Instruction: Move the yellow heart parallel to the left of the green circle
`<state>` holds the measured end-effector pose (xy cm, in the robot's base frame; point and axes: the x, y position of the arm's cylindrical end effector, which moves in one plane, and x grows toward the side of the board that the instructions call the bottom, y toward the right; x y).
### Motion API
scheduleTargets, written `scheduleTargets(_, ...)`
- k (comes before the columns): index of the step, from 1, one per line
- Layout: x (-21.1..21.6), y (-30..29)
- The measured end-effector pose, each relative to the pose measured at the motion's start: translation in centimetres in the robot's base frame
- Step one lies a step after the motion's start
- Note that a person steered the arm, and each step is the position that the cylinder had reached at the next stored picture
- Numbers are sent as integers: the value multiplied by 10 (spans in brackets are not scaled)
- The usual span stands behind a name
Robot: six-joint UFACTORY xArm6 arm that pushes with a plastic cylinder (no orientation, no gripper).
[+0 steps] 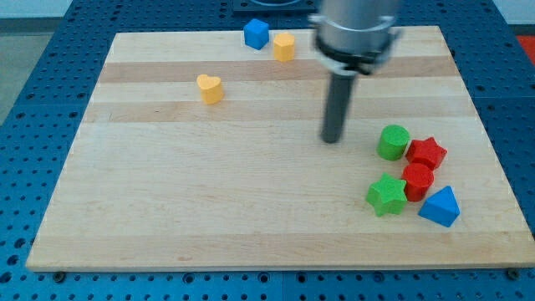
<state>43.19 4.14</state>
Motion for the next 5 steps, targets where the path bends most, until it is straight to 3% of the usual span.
scheduleTargets(1,-70,-27)
scheduleTargets(2,-118,-114)
scheduleTargets(3,-117,-166)
scheduleTargets(4,-80,-120)
scheduleTargets(5,-60,-134)
